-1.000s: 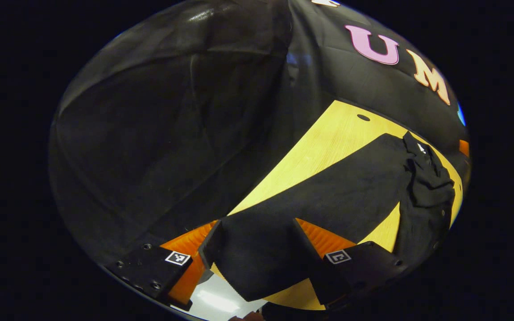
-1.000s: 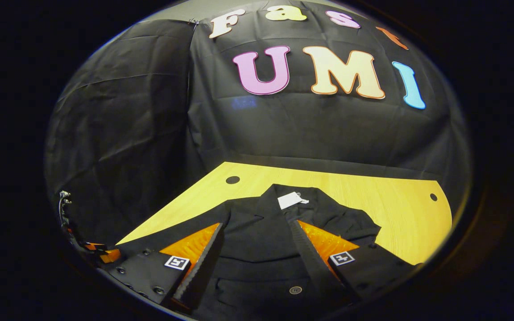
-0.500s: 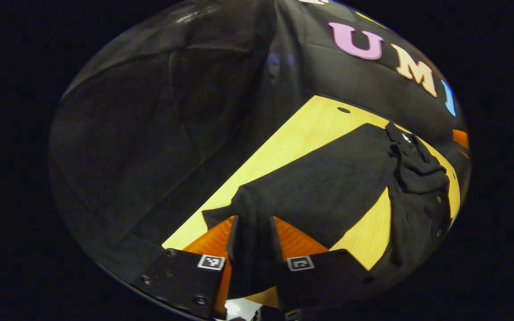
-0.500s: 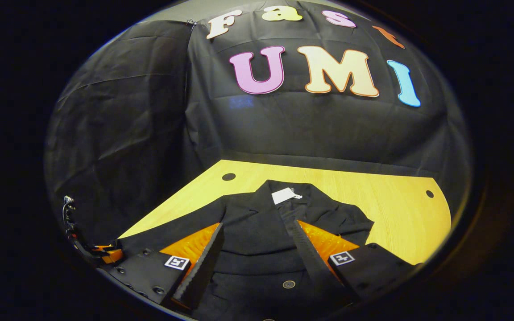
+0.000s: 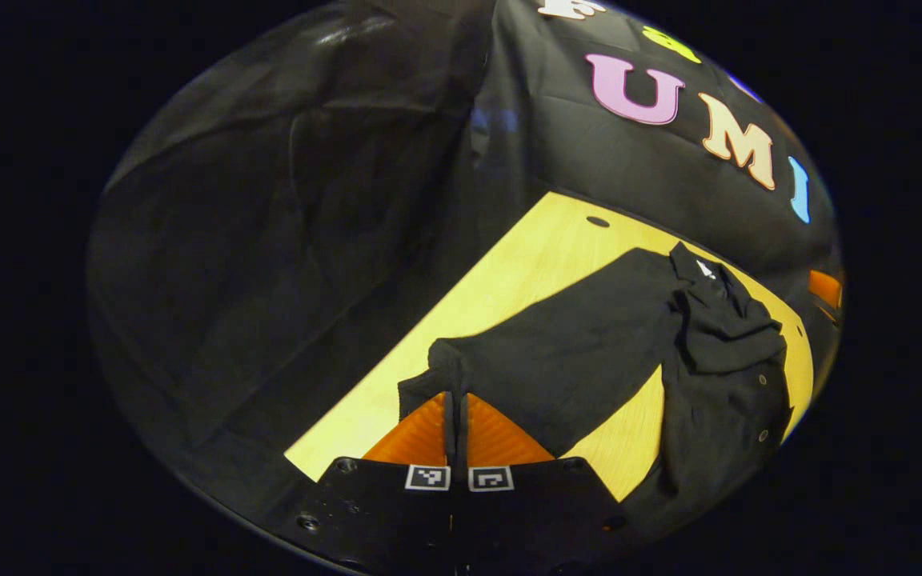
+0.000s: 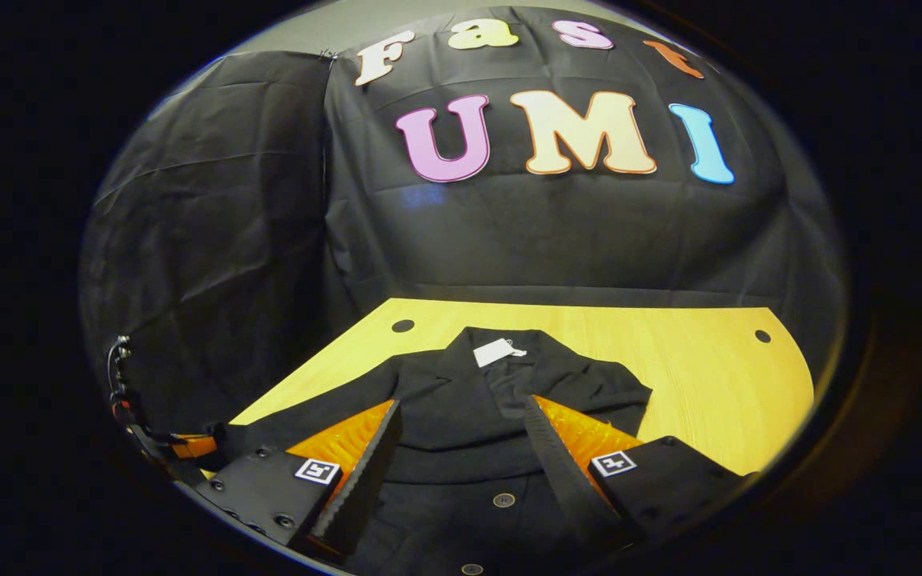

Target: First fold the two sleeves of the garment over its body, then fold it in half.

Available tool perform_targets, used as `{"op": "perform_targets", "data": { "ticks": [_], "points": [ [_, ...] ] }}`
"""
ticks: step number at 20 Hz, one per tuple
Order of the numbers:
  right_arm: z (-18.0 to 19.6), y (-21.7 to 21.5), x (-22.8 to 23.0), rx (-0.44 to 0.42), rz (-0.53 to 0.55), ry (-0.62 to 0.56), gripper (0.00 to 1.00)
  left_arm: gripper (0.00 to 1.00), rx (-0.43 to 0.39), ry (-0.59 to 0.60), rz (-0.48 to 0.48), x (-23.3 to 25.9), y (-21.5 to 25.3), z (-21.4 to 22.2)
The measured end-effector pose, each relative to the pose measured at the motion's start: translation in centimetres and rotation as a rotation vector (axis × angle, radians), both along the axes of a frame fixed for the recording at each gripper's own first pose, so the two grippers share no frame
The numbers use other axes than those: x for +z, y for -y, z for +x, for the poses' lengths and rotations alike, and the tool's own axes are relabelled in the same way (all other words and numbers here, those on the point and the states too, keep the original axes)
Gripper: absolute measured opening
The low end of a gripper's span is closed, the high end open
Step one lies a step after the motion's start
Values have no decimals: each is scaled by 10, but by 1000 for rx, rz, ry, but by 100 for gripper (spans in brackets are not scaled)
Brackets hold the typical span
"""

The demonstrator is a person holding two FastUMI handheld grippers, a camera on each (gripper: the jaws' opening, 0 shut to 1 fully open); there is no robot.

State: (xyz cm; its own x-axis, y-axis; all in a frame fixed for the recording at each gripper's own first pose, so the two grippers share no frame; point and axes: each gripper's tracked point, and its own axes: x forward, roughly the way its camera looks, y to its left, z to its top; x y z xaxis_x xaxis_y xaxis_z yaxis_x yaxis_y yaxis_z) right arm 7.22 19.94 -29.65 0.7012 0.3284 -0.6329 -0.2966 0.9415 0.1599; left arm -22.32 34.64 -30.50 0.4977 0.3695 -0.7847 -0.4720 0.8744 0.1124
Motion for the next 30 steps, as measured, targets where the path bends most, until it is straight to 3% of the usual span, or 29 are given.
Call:
{"op": "perform_targets", "data": {
  "ticks": [7, 15, 30],
  "points": [
    [-12, 56, 19, -84, 25, 56, 98, 0, -159, 93, 59, 44, 33, 85],
    [-46, 121, 16, -179, 33, 35, 98, 0, -340, 142, 42, 54, 120, 162],
    [-82, 203, 33, -300, 5, 49, 98, 0, -686, 146, -64, 34, 296, 244]
  ]
}}
